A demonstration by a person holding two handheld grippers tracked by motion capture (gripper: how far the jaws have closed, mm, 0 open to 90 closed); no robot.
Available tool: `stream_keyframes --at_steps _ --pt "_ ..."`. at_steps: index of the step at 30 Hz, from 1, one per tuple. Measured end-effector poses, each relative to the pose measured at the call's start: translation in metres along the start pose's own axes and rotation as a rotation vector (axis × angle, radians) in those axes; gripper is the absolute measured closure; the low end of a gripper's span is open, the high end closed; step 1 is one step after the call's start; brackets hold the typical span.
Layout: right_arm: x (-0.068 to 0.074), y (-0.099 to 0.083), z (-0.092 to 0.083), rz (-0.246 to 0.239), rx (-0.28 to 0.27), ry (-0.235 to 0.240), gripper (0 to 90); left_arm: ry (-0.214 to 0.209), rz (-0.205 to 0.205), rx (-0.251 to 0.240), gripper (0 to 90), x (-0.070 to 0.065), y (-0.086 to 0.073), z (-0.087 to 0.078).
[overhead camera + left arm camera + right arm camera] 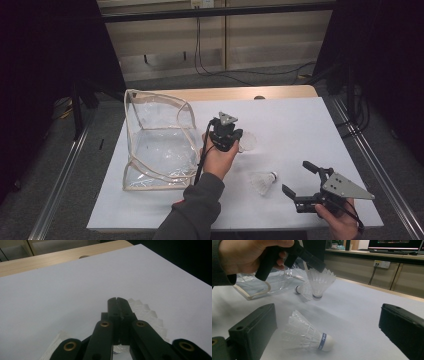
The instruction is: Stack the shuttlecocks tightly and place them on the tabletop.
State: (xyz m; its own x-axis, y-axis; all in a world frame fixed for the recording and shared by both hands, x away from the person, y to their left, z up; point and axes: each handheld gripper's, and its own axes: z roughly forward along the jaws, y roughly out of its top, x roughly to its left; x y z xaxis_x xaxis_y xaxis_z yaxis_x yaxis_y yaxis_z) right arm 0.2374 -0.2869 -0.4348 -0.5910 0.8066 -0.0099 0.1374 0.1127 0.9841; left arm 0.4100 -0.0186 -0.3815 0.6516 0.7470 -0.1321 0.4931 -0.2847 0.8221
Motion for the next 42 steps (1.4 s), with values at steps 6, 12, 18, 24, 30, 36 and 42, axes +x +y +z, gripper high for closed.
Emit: stream_keyframes --at_steps 6,12,18,24,30,36,42 --pt "0.000 0.000 0.000 0.001 -0.002 0.001 0.8 0.016 -0.002 -0.002 90.0 0.003 0.000 0.002" --pt "0.000 0.000 0.000 0.003 -0.002 0.000 0.8 0.031 -0.010 -0.013 90.0 0.006 0.002 0.003" --pt "0.000 0.000 0.000 0.002 -0.003 0.003 0.8 0.050 -0.008 -0.011 90.0 0.008 0.003 0.004" --pt "0.000 0.000 0.000 -0.002 -0.005 0.002 0.8 0.076 -0.001 -0.007 90.0 0.010 0.003 0.006" --pt "0.000 0.000 -0.001 0.003 -0.006 0.003 0.8 0.095 -0.010 -0.011 90.0 0.011 0.003 0.005" --pt "0.000 0.000 0.000 0.002 -0.007 0.004 0.8 0.108 -0.003 -0.006 90.0 0.013 0.003 0.005" --pt "0.000 0.000 -0.001 0.003 -0.005 0.004 0.8 0.133 0.002 0.003 90.0 0.014 0.003 0.004"
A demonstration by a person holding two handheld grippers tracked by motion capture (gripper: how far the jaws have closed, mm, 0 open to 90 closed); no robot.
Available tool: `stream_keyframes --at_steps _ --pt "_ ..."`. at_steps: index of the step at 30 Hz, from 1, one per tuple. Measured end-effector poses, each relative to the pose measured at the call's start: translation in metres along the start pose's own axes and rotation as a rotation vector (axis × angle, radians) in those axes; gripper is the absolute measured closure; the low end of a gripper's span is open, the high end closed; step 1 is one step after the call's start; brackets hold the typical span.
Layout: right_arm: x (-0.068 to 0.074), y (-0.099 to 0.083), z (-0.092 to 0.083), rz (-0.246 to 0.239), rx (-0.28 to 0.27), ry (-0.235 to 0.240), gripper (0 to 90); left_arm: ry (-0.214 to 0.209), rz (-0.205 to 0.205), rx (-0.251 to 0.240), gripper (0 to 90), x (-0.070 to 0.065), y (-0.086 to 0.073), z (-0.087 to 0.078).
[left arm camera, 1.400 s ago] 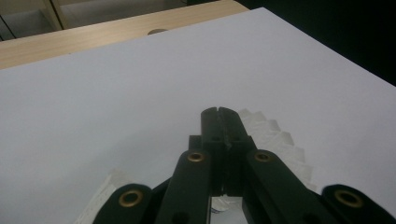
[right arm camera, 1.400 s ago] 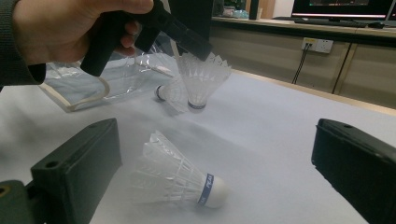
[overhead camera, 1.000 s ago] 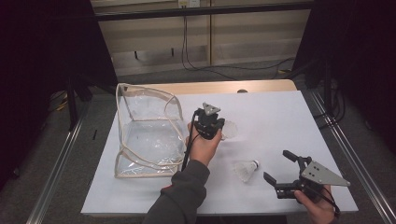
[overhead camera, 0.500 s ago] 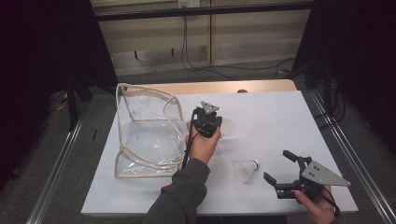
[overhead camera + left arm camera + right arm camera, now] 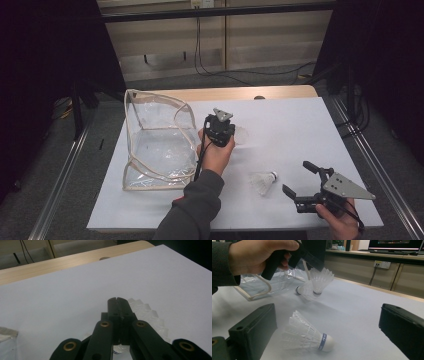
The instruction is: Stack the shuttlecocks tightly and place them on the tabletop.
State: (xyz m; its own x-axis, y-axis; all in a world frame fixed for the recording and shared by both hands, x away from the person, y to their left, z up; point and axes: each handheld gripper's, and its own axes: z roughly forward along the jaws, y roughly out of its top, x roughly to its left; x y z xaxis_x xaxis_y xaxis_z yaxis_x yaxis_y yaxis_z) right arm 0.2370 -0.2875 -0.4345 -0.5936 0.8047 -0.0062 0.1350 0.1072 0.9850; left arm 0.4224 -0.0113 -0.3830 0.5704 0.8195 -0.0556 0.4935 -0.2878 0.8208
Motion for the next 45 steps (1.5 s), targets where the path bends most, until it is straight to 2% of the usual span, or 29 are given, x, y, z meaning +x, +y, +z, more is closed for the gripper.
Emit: stream_keyframes --at_steps 7,14,17,21,24,25,26,30,32,37,38,40,41,42,45 --pt "0.001 0.000 0.000 -0.002 0.001 -0.002 0.8 0.009 0.006 0.014 90.0 0.001 -0.002 0.002" --pt "0.000 0.000 0.000 -0.003 0.000 -0.001 0.8 -0.005 0.015 0.047 90.0 -0.001 -0.008 0.010" --pt "0.000 0.000 0.000 -0.001 -0.002 0.000 0.8 -0.017 0.004 0.040 89.7 -0.003 -0.009 0.014" --pt "0.000 0.000 0.000 -0.004 0.002 -0.001 0.8 -0.040 -0.003 0.038 85.5 -0.006 -0.010 0.018" --pt "0.001 0.000 0.000 -0.003 0.003 0.000 0.8 -0.055 0.007 0.053 81.5 -0.008 -0.012 0.022" --pt "0.001 0.000 0.000 -0.003 0.002 0.000 0.8 -0.062 -0.005 0.052 78.9 -0.009 -0.013 0.025" --pt "0.001 0.000 0.000 -0.002 0.002 0.001 0.8 -0.055 0.011 0.062 78.0 -0.008 -0.014 0.026" --pt "0.000 0.000 0.000 0.002 -0.003 0.004 0.8 -0.058 0.021 0.083 75.4 -0.009 -0.017 0.032" --pt "0.000 0.000 0.000 0.002 -0.003 0.005 0.8 -0.060 0.033 0.085 75.9 -0.009 -0.017 0.033" --pt "0.000 0.000 0.000 0.001 0.000 0.005 0.8 -0.060 0.034 0.108 81.6 -0.008 -0.018 0.035" --pt "0.000 0.000 0.000 0.000 -0.003 0.004 0.8 -0.046 0.035 0.103 83.6 -0.008 -0.017 0.034" --pt "0.000 0.000 0.000 0.001 -0.004 0.005 0.8 -0.045 0.027 0.099 88.0 -0.005 -0.016 0.032" --pt "0.000 0.000 0.000 0.000 0.000 0.007 0.8 -0.034 0.037 0.096 88.6 -0.003 -0.015 0.031" --pt "0.000 0.000 0.000 0.000 -0.004 0.006 0.8 -0.032 0.027 0.091 88.9 -0.003 -0.014 0.029" --pt "0.000 0.000 0.000 0.002 -0.001 0.009 0.8 -0.015 0.034 0.079 89.3 0.000 -0.012 0.025"
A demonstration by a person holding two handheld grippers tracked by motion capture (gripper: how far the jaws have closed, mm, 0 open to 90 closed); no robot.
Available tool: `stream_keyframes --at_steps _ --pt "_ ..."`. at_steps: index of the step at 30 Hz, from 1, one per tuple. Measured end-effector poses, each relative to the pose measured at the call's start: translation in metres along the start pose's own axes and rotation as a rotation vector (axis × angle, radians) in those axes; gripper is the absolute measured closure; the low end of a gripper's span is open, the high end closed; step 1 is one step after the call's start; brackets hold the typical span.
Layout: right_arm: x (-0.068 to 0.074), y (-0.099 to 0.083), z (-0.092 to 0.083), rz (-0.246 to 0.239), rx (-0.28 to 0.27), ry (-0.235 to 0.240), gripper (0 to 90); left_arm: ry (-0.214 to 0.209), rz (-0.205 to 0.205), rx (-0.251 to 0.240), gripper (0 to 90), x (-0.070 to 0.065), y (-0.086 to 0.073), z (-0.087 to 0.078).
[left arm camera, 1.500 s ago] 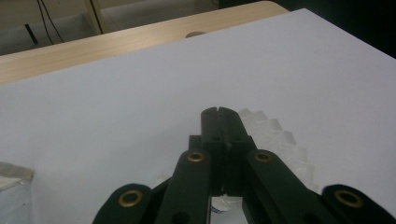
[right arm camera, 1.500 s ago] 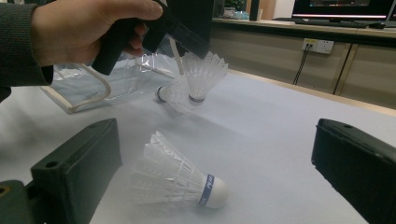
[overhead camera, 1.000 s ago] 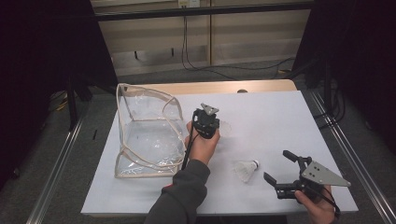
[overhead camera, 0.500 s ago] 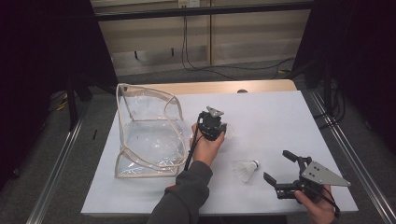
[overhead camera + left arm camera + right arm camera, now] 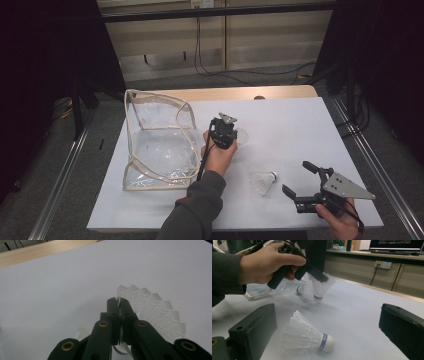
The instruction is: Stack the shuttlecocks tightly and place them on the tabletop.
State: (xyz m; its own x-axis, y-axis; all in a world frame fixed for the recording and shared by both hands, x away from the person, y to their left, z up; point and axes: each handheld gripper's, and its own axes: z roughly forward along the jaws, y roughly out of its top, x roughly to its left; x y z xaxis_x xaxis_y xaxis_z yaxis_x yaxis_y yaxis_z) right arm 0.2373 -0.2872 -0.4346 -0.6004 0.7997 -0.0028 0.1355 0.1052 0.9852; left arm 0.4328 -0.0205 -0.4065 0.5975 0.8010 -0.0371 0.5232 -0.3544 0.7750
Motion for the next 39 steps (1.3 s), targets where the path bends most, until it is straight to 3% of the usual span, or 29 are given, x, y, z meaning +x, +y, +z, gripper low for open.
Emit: stream_keyframes --at_steps 13,18,25,29,32,39 --pt "0.000 0.000 0.000 -0.004 0.001 -0.001 0.8 0.084 0.024 -0.003 89.5 0.007 0.005 -0.009" --pt "0.000 0.000 0.000 -0.006 0.002 -0.003 0.8 0.106 0.053 0.025 89.3 0.006 0.003 -0.004" --pt "0.000 0.000 0.000 -0.004 -0.002 -0.001 0.8 0.121 0.054 0.048 89.3 0.009 0.000 0.000" --pt "0.000 0.000 0.000 -0.001 -0.001 0.001 0.8 0.124 0.051 0.054 87.2 0.010 -0.002 0.003" --pt "0.000 0.000 0.000 -0.003 0.000 0.003 0.8 0.097 0.023 0.054 76.6 0.010 -0.003 0.005" --pt "0.000 -0.001 0.000 0.001 0.003 0.004 0.8 0.041 0.004 0.039 64.2 0.005 -0.002 0.006"
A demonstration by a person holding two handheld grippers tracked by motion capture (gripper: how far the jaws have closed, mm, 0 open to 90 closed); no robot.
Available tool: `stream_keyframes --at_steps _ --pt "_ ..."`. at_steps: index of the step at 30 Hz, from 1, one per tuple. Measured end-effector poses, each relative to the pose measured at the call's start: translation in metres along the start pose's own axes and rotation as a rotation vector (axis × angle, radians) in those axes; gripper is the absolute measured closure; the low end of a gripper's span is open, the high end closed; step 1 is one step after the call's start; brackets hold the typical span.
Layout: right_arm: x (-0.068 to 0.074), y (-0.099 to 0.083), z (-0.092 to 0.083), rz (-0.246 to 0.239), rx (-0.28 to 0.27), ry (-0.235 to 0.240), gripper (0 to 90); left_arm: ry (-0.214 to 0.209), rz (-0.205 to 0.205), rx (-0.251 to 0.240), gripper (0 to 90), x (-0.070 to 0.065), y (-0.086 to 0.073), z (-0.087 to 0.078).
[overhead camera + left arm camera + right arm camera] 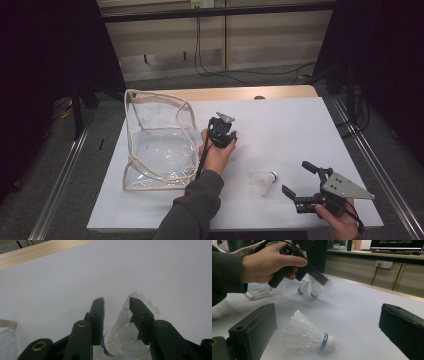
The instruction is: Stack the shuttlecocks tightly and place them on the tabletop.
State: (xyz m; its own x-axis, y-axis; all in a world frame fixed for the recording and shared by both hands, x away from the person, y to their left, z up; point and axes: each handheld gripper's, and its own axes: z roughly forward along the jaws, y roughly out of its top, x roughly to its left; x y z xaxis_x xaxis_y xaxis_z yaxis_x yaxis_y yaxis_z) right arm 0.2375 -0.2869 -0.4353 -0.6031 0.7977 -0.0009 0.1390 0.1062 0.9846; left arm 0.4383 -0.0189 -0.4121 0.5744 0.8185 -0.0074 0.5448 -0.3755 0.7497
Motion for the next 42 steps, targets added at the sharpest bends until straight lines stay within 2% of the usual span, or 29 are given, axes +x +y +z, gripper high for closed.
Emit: stream_keyframes --at_steps 7,13,15,17,24,32,42 --pt "0.0003 -0.0002 0.0004 -0.001 0.004 0.001 0.8 -0.023 -0.031 -0.036 55.8 0.0001 0.0021 -0.0002" --pt "0.0000 -0.0002 0.0003 -0.001 0.005 0.001 0.8 -0.043 -0.035 -0.035 53.0 -0.0015 0.0023 0.0017" --pt "0.0002 -0.0001 0.0003 -0.001 0.005 0.003 0.8 -0.056 -0.030 -0.019 52.7 -0.0032 0.0019 0.0034" --pt "0.0002 -0.0002 0.0004 -0.003 0.006 0.002 0.8 -0.076 -0.038 -0.021 50.2 -0.0043 0.0018 0.0053" --pt "0.0001 -0.0002 0.0003 -0.001 0.004 0.005 0.8 -0.095 -0.075 -0.026 48.0 -0.0051 0.0020 0.0076" --pt "0.0003 -0.0001 0.0006 -0.003 0.005 0.003 0.8 -0.099 -0.084 -0.041 47.0 -0.0025 0.0027 0.0066" --pt "0.0004 -0.0001 0.0005 -0.003 0.005 0.004 0.8 -0.111 -0.069 -0.049 41.7 -0.0038 0.0027 0.0066"
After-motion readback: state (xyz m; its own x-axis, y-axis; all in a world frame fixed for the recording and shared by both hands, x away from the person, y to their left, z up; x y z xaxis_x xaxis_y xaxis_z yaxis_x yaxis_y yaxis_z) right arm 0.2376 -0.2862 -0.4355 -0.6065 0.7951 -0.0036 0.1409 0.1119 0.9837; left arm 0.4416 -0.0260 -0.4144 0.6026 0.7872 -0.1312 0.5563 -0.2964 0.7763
